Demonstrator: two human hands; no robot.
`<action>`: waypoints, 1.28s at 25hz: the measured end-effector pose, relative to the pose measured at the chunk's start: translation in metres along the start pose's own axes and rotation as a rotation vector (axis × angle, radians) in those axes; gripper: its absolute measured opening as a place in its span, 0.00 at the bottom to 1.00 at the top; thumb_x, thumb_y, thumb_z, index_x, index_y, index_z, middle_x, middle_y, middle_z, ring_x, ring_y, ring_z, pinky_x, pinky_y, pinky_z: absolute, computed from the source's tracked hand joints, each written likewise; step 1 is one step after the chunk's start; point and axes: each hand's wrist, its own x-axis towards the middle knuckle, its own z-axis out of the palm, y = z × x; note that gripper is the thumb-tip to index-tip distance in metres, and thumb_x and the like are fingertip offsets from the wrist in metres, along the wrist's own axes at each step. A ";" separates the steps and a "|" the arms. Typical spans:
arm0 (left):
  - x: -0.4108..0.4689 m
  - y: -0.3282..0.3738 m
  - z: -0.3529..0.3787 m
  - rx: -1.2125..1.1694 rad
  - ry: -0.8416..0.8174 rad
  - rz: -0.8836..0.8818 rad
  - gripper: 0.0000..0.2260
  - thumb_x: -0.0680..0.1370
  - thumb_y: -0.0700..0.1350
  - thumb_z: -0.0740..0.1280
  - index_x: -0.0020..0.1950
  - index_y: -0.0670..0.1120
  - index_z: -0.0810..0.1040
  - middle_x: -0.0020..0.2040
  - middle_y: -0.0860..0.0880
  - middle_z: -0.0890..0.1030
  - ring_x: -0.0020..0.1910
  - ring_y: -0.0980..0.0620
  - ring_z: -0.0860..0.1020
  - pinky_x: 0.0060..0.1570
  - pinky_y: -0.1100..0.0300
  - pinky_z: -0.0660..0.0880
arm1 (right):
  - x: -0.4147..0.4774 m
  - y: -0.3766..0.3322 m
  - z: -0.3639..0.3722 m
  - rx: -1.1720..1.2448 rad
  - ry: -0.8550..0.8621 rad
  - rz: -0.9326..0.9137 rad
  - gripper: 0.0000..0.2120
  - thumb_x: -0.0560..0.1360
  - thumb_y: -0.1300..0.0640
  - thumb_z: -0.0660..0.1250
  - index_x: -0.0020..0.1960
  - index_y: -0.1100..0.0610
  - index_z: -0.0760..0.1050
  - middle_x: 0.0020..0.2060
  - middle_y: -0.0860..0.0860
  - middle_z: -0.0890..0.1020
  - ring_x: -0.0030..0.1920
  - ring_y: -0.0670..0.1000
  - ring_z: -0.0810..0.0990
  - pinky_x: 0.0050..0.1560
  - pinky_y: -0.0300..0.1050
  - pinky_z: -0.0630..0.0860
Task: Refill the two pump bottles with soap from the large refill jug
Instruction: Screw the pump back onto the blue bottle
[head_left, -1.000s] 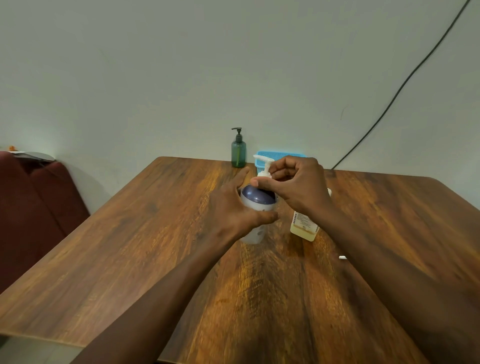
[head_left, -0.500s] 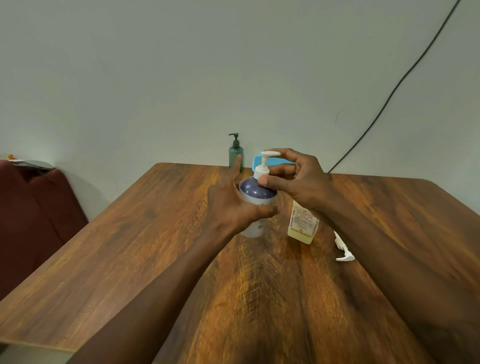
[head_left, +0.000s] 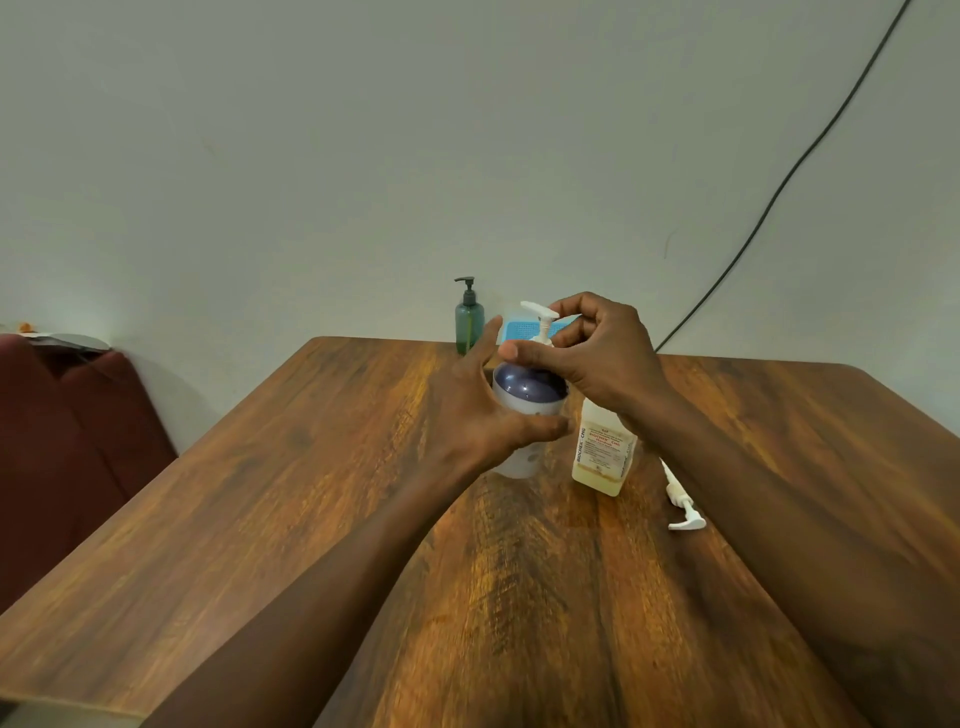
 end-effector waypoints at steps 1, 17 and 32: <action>0.000 0.004 0.001 -0.023 0.027 0.009 0.52 0.60 0.62 0.83 0.79 0.51 0.64 0.68 0.51 0.79 0.57 0.62 0.77 0.51 0.81 0.69 | 0.002 0.001 -0.001 0.042 -0.052 -0.005 0.37 0.58 0.32 0.77 0.61 0.49 0.77 0.51 0.46 0.86 0.52 0.47 0.86 0.49 0.40 0.84; 0.018 0.013 0.021 -0.172 0.035 -0.035 0.49 0.59 0.58 0.85 0.77 0.50 0.69 0.66 0.54 0.80 0.58 0.58 0.81 0.52 0.71 0.78 | 0.013 0.009 -0.022 0.219 -0.290 0.032 0.15 0.76 0.49 0.73 0.62 0.48 0.79 0.52 0.41 0.86 0.55 0.45 0.85 0.53 0.38 0.83; 0.045 0.007 0.032 -0.152 -0.043 -0.026 0.35 0.60 0.64 0.82 0.63 0.52 0.80 0.54 0.55 0.85 0.49 0.56 0.84 0.50 0.55 0.84 | 0.037 0.023 -0.030 0.401 -0.201 0.054 0.26 0.77 0.49 0.71 0.73 0.50 0.73 0.60 0.49 0.86 0.58 0.47 0.85 0.56 0.44 0.83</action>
